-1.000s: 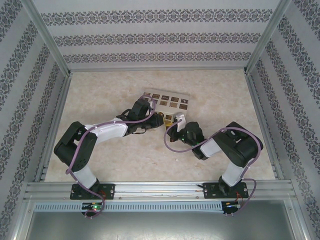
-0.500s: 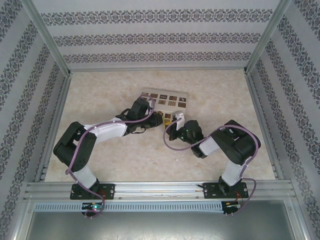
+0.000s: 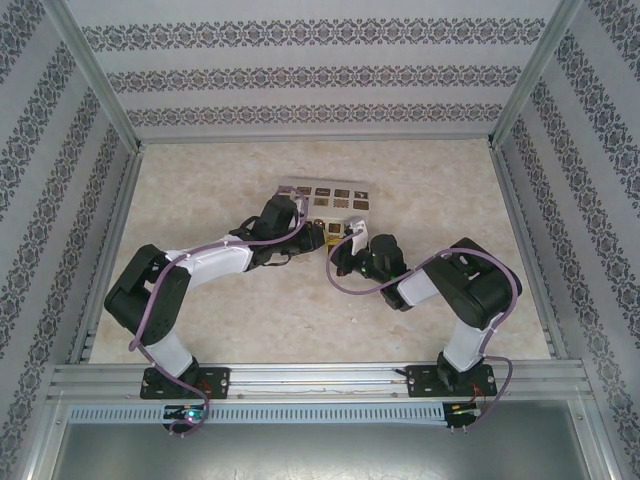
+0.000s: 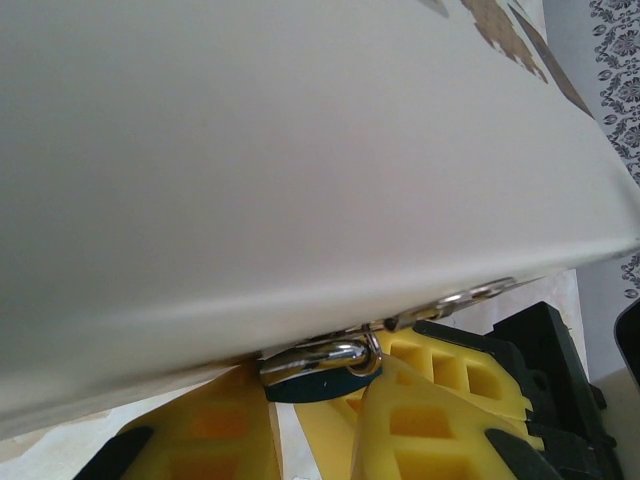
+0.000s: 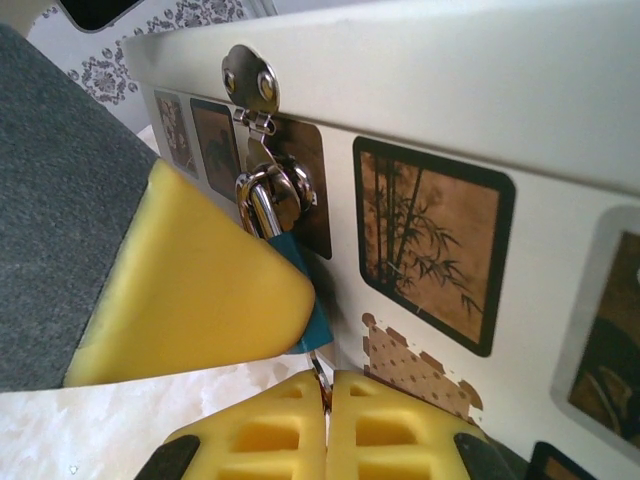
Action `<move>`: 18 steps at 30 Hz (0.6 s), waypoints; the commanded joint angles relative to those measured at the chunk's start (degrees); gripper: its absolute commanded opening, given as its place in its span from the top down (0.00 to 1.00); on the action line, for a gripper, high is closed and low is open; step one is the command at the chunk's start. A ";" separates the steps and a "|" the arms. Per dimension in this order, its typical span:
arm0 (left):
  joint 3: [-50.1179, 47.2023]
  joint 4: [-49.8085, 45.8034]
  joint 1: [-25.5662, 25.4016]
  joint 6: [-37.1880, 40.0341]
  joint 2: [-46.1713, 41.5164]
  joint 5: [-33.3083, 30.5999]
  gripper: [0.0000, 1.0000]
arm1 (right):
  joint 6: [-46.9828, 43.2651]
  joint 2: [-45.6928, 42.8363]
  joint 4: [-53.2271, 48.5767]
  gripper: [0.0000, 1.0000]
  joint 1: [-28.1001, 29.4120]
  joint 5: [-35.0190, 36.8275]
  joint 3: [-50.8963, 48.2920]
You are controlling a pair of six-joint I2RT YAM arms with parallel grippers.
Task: Unlock the padlock with the key
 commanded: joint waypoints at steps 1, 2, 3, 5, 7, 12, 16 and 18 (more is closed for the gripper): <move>-0.21 1.48 -1.57 0.55 0.32 7.85 0.82 | 0.74 -1.13 8.60 1.00 0.20 -1.67 5.07; -0.49 2.14 -1.34 0.22 0.49 8.02 0.82 | 0.75 -0.81 8.49 1.00 0.21 -1.24 4.92; -0.74 2.64 -1.14 -0.07 0.63 8.12 0.82 | 0.86 -0.35 8.57 1.00 0.21 -0.80 4.60; -0.93 2.88 -0.86 0.02 0.97 8.17 0.83 | 1.25 0.61 8.72 1.00 0.19 -0.17 4.20; -1.06 3.04 -0.54 0.30 1.43 8.13 0.82 | 1.87 1.63 8.75 1.00 0.26 0.39 3.96; -1.82 4.95 0.53 -0.03 2.94 8.47 0.82 | 2.77 3.85 8.79 1.00 0.56 1.73 3.00; -2.13 6.02 1.00 -0.17 4.37 8.49 0.81 | 2.93 4.91 8.49 1.00 0.65 2.18 2.13; -2.17 6.61 1.09 -0.18 5.20 8.47 0.80 | 3.76 5.47 8.23 1.00 0.64 2.59 1.76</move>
